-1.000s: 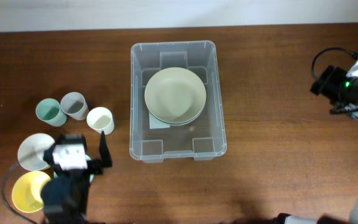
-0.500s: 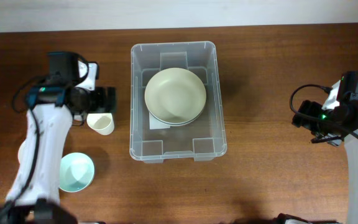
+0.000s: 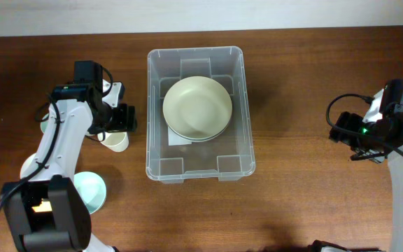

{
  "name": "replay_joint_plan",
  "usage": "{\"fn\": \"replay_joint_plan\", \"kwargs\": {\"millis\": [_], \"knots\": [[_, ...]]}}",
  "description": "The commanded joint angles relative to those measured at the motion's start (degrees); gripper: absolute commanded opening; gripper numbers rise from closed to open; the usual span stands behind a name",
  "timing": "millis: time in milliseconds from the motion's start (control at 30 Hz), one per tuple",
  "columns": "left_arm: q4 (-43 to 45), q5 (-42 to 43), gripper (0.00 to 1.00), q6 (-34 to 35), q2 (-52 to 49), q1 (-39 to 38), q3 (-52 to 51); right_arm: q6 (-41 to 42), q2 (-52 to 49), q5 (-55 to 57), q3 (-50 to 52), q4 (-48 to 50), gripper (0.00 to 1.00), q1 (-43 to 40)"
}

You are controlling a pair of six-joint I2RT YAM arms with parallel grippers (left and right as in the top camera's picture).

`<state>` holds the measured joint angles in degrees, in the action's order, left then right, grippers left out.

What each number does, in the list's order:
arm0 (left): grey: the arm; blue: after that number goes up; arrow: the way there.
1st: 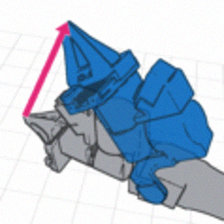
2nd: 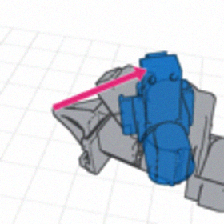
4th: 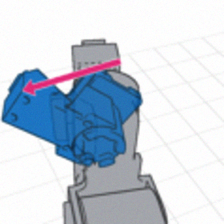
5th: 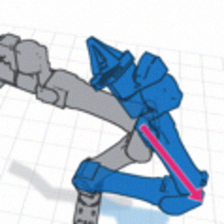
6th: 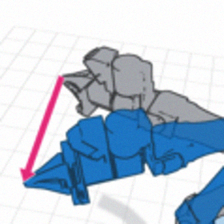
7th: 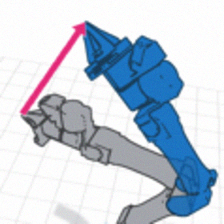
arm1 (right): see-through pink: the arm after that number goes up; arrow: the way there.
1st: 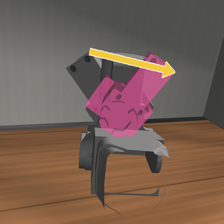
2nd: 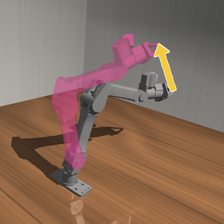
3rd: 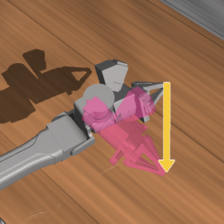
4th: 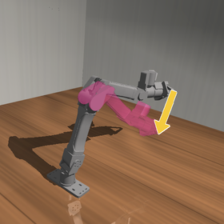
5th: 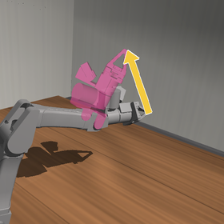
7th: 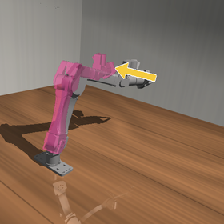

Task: Pack container
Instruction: 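Retract the right arm and reach the left gripper to the cream cup, then grasp the cream cup with the left gripper and set it in the bin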

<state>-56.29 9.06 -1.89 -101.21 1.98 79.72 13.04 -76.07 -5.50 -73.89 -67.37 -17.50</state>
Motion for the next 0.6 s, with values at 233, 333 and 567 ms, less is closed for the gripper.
{"fn": "replay_joint_plan", "kwargs": {"millis": [233,333,567], "knots": [[0.0,-1.1,0.78,0.0,-8.7,-0.8,0.8,-0.7,0.3,-0.1,0.3,0.2,0.78,-0.1],[0.1,-1.2,0.70,0.0,-9.5,-0.8,0.8,-0.7,0.3,-0.1,0.3,0.2,0.78,-0.1],[0.1,-1.2,0.11,0.0,-9.6,-0.8,0.8,-0.7,0.3,-0.1,0.3,0.1,0.78,-0.1]]}}
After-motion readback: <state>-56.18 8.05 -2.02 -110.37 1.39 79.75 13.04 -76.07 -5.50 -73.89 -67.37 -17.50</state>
